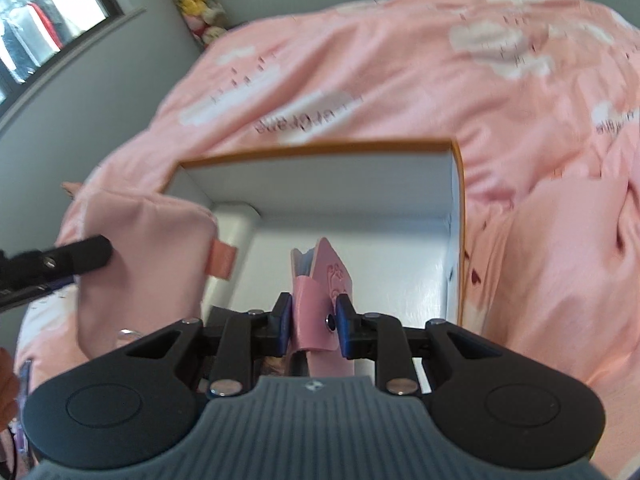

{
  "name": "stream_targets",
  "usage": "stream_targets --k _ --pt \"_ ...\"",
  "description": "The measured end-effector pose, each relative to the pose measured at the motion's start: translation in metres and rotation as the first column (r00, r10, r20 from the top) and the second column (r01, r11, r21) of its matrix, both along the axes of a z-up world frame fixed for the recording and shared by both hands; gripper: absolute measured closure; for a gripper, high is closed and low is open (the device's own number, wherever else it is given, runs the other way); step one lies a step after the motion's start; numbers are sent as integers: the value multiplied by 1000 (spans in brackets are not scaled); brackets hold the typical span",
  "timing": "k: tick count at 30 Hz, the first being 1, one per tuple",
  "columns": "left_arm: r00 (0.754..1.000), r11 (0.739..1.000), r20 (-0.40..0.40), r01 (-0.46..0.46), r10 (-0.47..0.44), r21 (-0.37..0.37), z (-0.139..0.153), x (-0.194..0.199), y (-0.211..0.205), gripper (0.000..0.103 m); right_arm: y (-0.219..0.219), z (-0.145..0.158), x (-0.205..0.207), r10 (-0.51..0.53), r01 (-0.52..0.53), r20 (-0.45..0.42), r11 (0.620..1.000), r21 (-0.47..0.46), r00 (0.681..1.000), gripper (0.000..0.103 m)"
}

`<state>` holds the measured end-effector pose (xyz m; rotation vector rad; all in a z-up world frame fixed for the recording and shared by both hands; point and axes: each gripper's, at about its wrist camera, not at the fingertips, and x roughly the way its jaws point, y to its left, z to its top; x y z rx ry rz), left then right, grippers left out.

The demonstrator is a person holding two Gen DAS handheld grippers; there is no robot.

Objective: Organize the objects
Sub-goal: 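Carry the pink pouches over the orange box and open the right tool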

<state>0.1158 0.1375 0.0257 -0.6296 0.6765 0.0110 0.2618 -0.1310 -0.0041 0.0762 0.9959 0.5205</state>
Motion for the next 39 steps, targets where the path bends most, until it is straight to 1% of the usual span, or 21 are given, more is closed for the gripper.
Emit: stream_targets --k 4,11,13,18,22,24,26,29,32,33,34,39 --pt "1000 1000 -15 8 -8 -18 -8 7 3 71 4 -22 7 -34 33 -59 999 -15 998 79" --pt "999 998 -34 17 -19 -54 -21 16 7 71 8 -39 18 -72 69 -132 997 -27 989 78" --pt "999 998 -40 20 -22 -60 -23 18 8 71 11 -41 17 -72 66 -129 996 -52 989 78" --pt "998 997 -52 27 -31 -67 -29 23 8 71 26 -43 10 -58 48 -44 979 -197 997 79" --pt "998 997 -60 26 -30 -67 -30 24 9 71 34 -44 6 -24 21 -8 966 -257 1000 79" --pt "998 997 -63 23 -27 -68 -31 24 9 71 41 -45 4 11 -9 6 955 -296 1000 78" --pt "997 997 -66 21 -26 -68 -31 25 9 71 46 -48 3 37 -33 8 943 -330 999 78" --pt "997 997 -67 23 -28 -69 -30 25 9 71 49 -56 9 34 -45 -37 934 -354 999 75" --pt "997 998 -66 22 -27 -66 -30 24 9 71 46 -57 12 37 -55 -60 939 -340 998 71" --pt "997 998 -67 21 -26 -65 -30 24 9 71 43 -54 13 36 -57 -70 946 -319 997 65" --pt "997 998 -67 20 -25 -66 -30 24 10 71 39 -51 13 37 -58 -77 955 -292 996 62" --pt "997 997 -70 20 -25 -71 -31 25 10 71 28 -34 10 62 -78 -78 972 -221 995 61"
